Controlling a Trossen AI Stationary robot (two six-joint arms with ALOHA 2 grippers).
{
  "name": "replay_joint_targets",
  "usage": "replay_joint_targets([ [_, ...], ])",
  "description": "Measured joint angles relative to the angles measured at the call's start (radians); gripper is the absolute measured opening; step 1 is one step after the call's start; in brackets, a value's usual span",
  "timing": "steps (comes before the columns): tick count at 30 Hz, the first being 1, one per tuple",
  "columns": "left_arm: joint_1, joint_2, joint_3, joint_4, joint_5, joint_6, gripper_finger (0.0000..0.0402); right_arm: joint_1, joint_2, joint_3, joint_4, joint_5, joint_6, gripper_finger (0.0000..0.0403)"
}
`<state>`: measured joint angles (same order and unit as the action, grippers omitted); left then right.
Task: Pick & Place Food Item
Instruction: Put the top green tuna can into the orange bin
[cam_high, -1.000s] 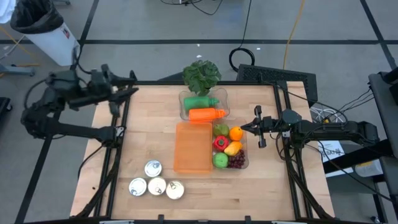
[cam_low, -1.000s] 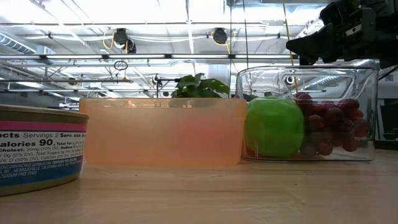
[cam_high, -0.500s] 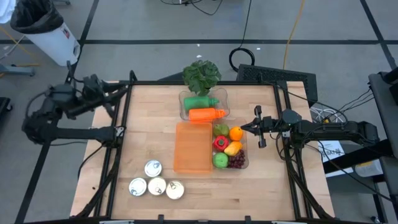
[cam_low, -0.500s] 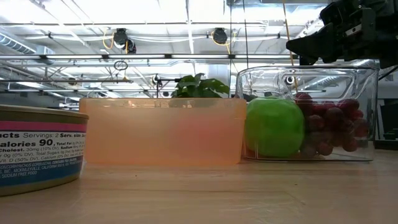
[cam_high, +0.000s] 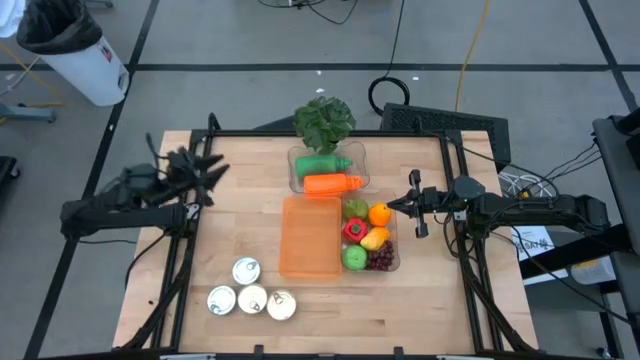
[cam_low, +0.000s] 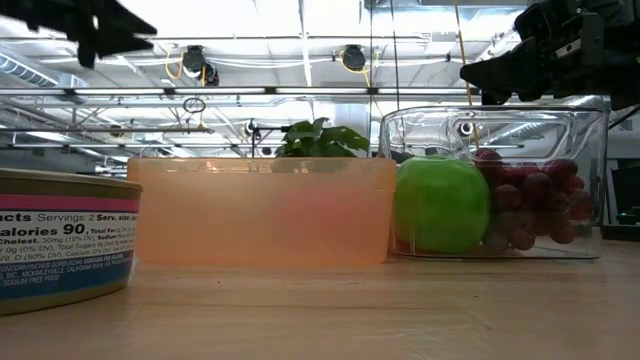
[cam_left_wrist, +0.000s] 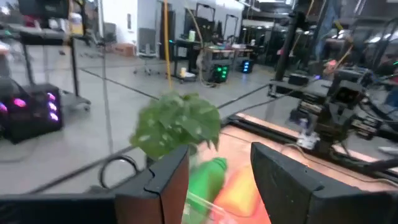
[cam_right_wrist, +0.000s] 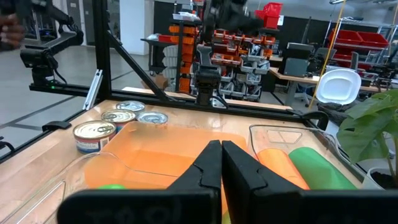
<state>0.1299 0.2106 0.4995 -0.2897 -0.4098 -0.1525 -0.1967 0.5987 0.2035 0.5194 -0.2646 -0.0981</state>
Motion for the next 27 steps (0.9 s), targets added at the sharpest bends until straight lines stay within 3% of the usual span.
replay_joint_targets([
  [5,0.0,-0.03,-0.17,0.195,0.132,0.002,0.0195,0.0,0.0,0.0,0.0,0.0,0.0,0.0],
  [12,-0.003,-0.031,-0.195,0.243,0.308,0.009,0.0203,0.0,0.0,0.0,0.0,0.0,0.0,0.0],
  [20,-0.035,-0.029,-0.33,0.428,0.385,0.02,0.0188,0.0,0.0,0.0,0.0,0.0,0.0,0.0],
  [27,-0.043,-0.028,-0.431,0.489,0.42,-0.046,0.0175,0.0,0.0,0.0,0.0,0.0,0.0,0.0],
])
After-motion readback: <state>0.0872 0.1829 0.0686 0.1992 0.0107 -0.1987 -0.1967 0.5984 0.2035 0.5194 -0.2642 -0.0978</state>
